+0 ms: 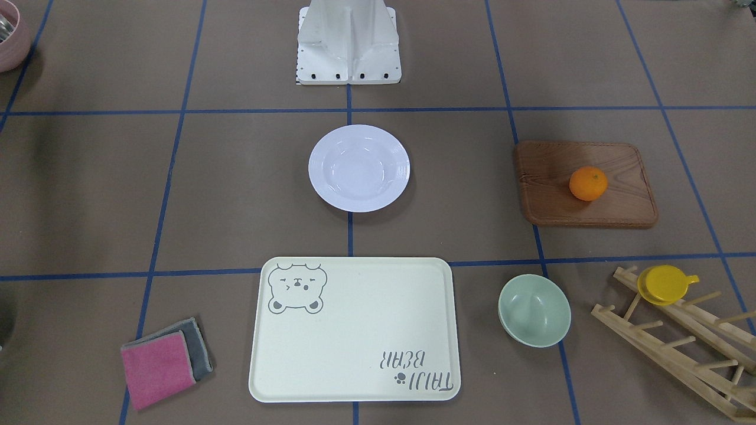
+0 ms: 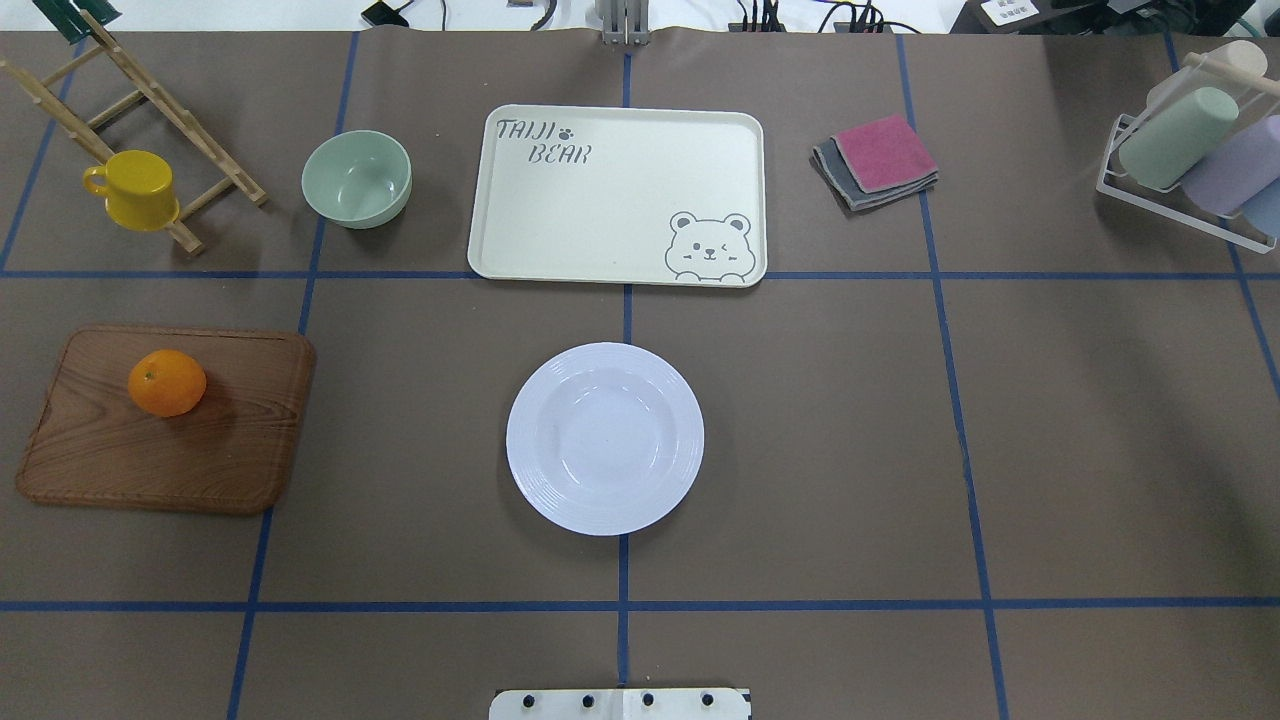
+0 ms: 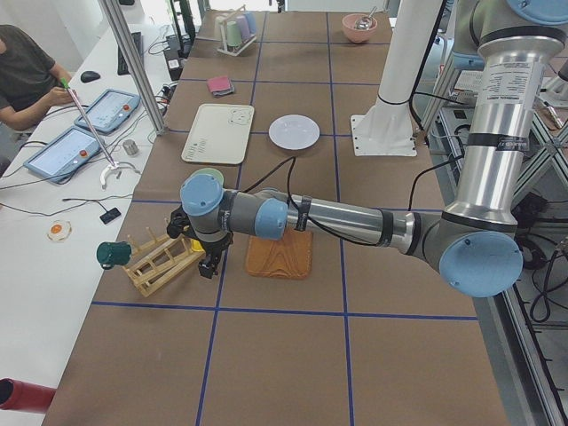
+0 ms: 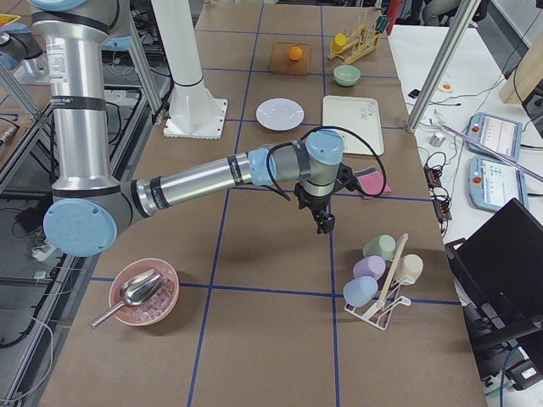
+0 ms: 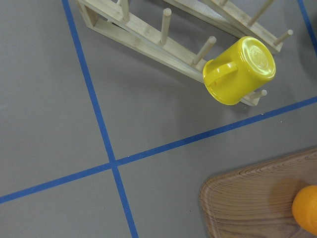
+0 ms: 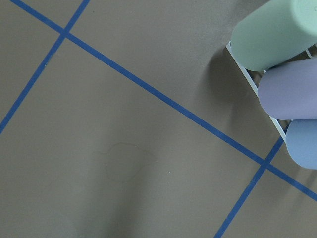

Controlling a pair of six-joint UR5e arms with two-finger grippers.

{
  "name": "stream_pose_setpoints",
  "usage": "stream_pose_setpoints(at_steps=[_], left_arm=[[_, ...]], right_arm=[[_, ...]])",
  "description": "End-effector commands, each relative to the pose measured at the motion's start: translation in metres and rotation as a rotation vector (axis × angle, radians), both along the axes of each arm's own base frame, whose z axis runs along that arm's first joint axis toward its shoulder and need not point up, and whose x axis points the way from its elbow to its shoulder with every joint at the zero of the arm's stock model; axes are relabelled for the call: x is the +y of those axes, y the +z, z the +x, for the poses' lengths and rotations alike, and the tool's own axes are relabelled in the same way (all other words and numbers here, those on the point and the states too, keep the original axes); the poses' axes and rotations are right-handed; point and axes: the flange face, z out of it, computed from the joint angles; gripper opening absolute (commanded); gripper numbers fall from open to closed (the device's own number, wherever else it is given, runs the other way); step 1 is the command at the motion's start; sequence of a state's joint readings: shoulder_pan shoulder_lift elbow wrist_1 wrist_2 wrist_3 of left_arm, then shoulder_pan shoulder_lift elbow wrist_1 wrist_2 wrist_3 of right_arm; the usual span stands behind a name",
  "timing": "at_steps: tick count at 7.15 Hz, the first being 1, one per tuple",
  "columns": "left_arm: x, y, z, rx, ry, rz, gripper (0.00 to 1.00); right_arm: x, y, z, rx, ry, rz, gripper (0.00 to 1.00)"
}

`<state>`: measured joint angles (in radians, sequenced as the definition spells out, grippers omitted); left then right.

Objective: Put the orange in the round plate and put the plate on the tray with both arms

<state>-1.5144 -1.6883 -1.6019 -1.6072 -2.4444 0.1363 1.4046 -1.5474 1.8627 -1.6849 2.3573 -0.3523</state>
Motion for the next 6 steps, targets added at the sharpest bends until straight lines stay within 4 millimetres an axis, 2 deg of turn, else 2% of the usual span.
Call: stream_pose_setpoints(at_steps=[1, 2, 3, 5, 6], left_arm=[[-0.001, -0.005, 0.011, 0.003, 0.018, 0.049, 1.0], [-0.001, -0.02, 0.065, 0.013, 0.108, 0.132, 1.0], [0.004, -0.029, 0.109, 0.009, 0.104, 0.079, 1.0], [0.03, -0.083, 0.195, -0.016, 0.08, 0.032, 1.0], [0.045, -0.099, 0.226, -0.006, 0.102, 0.021, 1.0]], right_arm=[[-0.001, 0.01, -0.008, -0.005, -0.014, 0.017, 1.0], [-0.003, 0.018, -0.008, -0.002, -0.014, 0.002, 1.0], [-0.006, 0.027, -0.009, 0.0, -0.015, -0.018, 1.0], [-0.008, 0.025, -0.009, -0.001, -0.006, -0.016, 1.0], [-0.009, 0.027, -0.01, -0.002, -0.004, -0.017, 1.0]])
